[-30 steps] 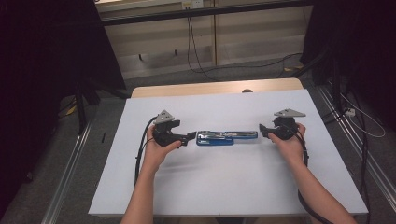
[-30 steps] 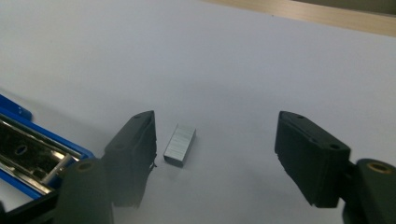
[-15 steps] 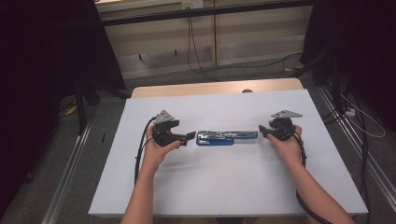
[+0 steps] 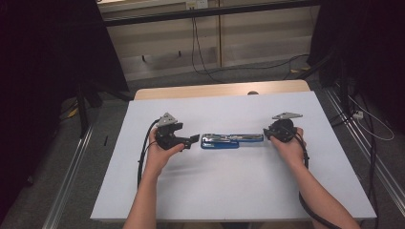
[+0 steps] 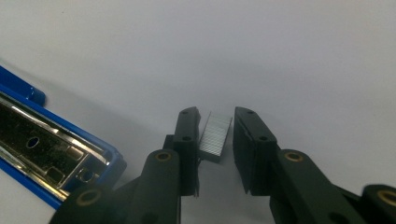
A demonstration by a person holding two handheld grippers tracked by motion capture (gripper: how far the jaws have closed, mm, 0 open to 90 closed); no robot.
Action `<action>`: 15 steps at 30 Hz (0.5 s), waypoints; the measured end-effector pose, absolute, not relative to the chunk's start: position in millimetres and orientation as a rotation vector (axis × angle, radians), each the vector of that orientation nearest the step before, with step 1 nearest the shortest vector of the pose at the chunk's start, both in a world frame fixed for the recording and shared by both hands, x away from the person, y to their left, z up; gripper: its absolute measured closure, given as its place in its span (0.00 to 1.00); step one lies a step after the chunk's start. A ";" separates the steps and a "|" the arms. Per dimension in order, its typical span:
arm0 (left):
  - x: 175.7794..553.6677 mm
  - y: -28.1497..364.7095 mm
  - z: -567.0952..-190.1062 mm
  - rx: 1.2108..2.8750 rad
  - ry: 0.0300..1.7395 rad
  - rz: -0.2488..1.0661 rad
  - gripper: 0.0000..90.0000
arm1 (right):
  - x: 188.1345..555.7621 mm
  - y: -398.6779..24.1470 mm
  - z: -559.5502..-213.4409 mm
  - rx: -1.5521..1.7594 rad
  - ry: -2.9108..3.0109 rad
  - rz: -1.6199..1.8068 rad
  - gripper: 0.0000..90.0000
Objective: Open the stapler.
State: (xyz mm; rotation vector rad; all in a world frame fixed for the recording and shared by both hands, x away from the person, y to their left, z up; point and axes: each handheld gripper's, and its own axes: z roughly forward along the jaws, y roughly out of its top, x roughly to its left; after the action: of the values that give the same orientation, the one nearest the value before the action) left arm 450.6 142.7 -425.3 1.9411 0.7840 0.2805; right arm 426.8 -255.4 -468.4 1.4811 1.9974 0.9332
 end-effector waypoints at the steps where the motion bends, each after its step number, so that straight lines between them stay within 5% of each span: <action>1: 450.5 143.2 -425.2 1.941 0.785 0.281 0.09 | 426.7 -255.6 -468.6 1.487 1.996 0.940 0.81; 15: 450.1 144.7 -424.1 1.940 0.779 0.285 0.09 | 428.5 -261.0 -467.3 1.466 2.035 0.953 0.88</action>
State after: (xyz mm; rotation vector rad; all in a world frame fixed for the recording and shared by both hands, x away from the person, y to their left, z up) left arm 450.1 144.7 -424.1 1.9397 0.7791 0.2855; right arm 428.5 -261.0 -467.3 1.4665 2.0346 0.9532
